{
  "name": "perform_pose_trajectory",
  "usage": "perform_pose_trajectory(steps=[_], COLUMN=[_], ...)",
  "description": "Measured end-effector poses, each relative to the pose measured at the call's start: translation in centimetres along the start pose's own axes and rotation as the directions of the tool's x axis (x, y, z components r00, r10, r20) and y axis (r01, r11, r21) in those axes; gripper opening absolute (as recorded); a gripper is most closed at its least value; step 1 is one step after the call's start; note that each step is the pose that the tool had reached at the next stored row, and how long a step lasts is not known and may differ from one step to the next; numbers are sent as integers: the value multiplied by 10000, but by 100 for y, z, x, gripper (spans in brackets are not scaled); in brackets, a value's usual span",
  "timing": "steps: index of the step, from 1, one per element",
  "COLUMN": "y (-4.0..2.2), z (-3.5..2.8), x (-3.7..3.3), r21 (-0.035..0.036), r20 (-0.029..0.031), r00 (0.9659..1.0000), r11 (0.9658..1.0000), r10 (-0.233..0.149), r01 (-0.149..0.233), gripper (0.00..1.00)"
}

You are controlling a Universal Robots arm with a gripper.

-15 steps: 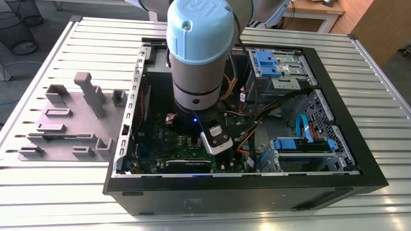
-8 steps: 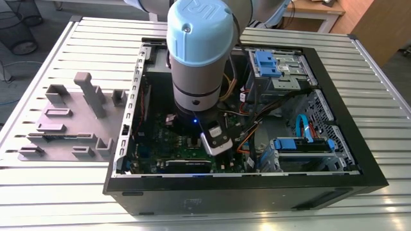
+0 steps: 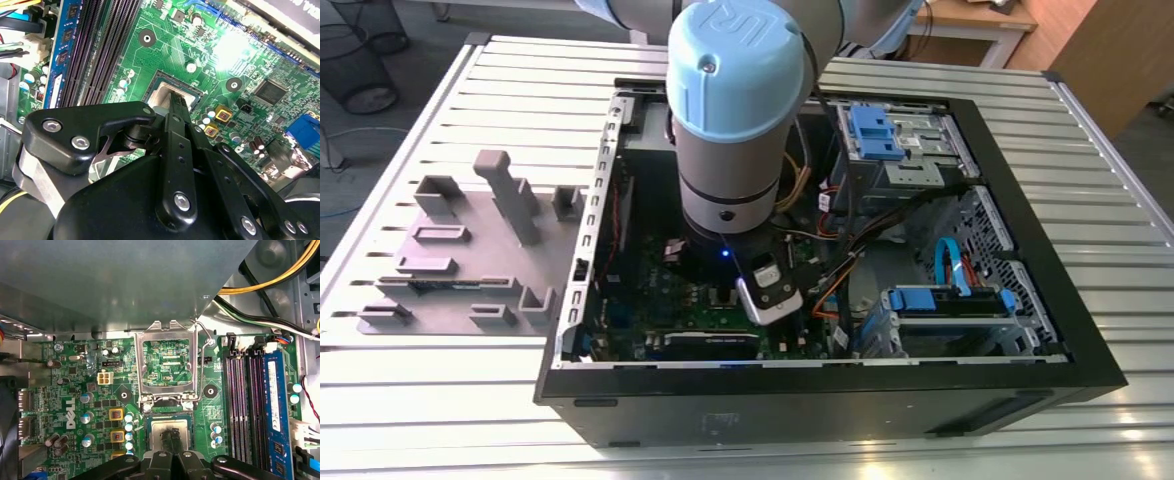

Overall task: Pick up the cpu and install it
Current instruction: 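Place the cpu into insertion slot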

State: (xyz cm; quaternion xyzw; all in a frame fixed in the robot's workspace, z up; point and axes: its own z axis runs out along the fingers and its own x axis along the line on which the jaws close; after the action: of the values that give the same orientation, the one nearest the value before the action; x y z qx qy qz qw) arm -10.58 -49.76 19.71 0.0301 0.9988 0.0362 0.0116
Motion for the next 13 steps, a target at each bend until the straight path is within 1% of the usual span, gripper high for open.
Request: perform_pose_trajectory(steps=[13], y=[-1], z=[21], x=[0], r21=[-4], r20=[2], r00=[10000], r11=[10000], r10=[0], r01=[0], gripper=[11])
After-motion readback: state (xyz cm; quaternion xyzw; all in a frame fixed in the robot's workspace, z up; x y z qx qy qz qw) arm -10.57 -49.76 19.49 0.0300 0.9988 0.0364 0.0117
